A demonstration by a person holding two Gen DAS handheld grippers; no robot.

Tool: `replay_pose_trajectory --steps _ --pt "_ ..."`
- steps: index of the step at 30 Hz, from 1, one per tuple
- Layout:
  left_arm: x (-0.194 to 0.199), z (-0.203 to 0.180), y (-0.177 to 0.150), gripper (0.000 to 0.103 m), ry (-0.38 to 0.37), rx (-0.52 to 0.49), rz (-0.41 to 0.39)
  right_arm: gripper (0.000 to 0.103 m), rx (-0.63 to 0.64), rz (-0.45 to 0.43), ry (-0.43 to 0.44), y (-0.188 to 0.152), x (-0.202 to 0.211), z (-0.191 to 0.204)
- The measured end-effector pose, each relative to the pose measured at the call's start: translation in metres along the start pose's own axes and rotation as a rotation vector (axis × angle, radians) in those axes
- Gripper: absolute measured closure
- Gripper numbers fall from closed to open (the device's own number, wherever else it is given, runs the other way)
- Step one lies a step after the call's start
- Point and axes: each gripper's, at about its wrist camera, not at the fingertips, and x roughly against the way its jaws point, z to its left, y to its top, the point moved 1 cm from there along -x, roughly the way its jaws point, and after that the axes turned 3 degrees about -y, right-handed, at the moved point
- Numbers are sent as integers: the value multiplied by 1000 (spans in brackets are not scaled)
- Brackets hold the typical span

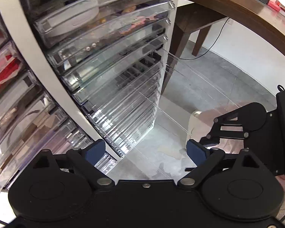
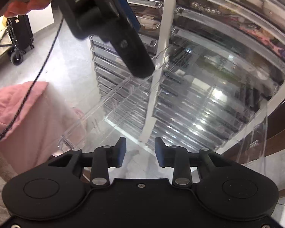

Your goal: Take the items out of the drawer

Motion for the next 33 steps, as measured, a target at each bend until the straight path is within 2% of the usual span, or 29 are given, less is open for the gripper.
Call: replay_pose_trajectory --steps 6,8,10,13,14,20,24,25,26,27,28,33 --pt "-1 8 -8 12 -13 7 14 70 -99 38 -5 8 -12 -8" --pt "-2 6 -9 12 -27 -19 21 83 -122 53 -19 10 -14 -11" --pt "-4 4 -8 12 -34 -41 28 88 -121 67 -16 8 -16 -16" --pt "-10 3 -5 12 -45 -54 37 97 -44 76 -22 9 -17 -8" --pt "-13 2 -3 12 -46 -55 40 103 -6 77 -30 10 -17 -2" --pt "-23 -3 -2 12 -54 -66 57 103 -12 63 -66 6 -13 -10" --pt "-25 -4 -4 12 -66 -95 75 103 -19 34 -28 0 -10 -22" --pt "-24 -5 -5 12 -70 -105 79 99 -7 27 -2 1 -10 -22" --pt "-22 -5 -6 12 -72 -114 81 83 5 22 16 3 -12 -21" --pt "-21 -6 -7 12 -69 -120 83 74 18 17 24 5 -13 -20" --pt "-18 -6 -8 12 -64 -122 81 71 34 13 31 8 -16 -19" --pt "1 0 -22 11 -44 -87 53 70 99 55 107 32 -36 -21"
